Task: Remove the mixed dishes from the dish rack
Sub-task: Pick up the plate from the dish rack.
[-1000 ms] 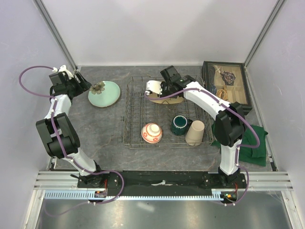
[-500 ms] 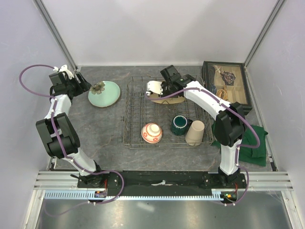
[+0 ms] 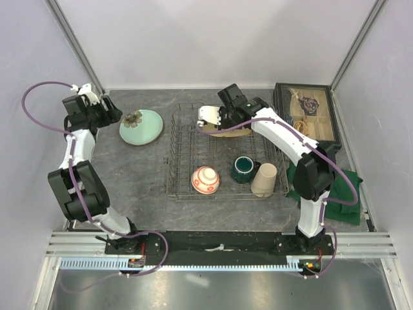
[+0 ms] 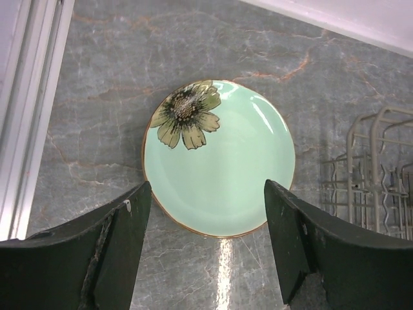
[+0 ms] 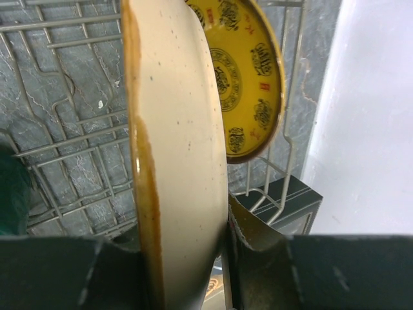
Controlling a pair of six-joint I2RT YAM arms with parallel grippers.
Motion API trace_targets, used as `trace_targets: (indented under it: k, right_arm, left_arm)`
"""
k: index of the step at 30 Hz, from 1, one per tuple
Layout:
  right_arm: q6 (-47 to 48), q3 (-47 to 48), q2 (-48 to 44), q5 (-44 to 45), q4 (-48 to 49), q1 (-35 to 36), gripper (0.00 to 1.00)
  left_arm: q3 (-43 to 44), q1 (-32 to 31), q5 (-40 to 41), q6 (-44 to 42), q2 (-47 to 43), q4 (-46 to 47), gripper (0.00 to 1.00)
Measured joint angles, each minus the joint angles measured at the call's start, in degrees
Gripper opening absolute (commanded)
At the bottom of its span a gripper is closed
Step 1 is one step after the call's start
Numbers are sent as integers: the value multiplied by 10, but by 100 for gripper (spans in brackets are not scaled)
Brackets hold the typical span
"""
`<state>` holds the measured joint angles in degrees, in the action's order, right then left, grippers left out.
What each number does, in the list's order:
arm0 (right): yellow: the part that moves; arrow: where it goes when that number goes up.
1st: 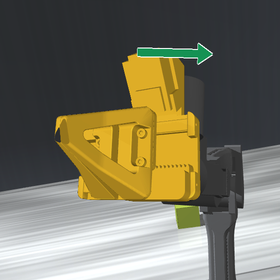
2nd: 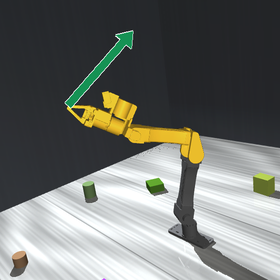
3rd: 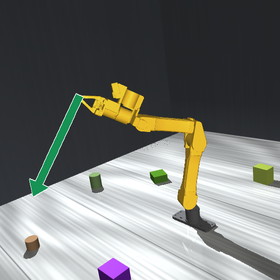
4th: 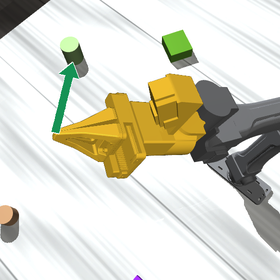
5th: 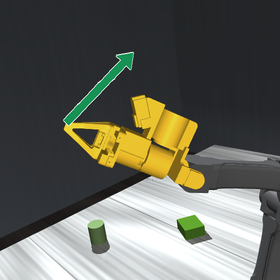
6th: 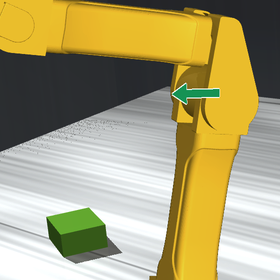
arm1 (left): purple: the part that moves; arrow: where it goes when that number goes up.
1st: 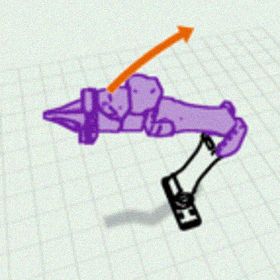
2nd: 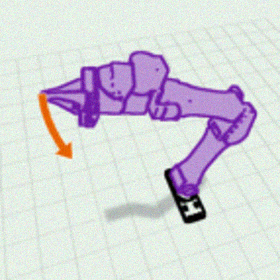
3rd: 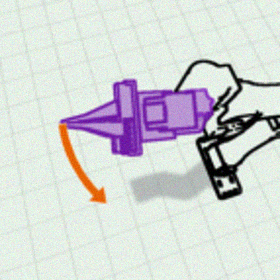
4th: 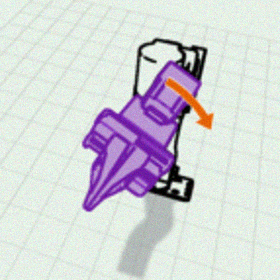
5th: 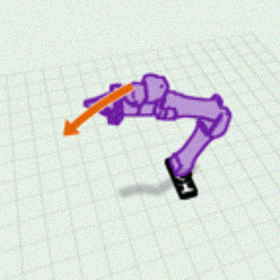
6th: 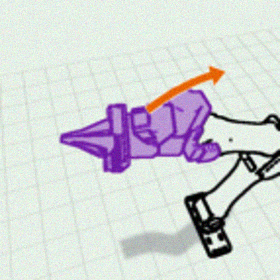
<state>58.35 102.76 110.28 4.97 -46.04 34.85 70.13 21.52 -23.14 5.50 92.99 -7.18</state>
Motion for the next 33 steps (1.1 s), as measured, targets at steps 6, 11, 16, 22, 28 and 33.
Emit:
trace_targets:
  k: [6,11,16,22,28,33]
  right_arm:
    - [-4,17,-18,-7,-25,5,4]
    - [-18,42,-42,-27,-57,7,3]
    - [-42,55,-82,-62,-70,7,4]
    - [-73,55,-122,-100,-90,12,4]
    - [-104,55,-136,-145,-93,15,4]
    - [-127,55,-139,-176,-94,20,4]
  left_arm:
    - [-14,-1,-61,-52,-51,1,77]
    - [-22,-1,-150,-96,-92,-2,77]
    - [-24,-5,-260,-137,-141,-10,77]
    - [-30,-54,-344,-208,-217,-54,77]
    - [-68,-179,-360,-295,-304,-100,77]
    - [-70,-256,-357,-327,-320,-125,77]
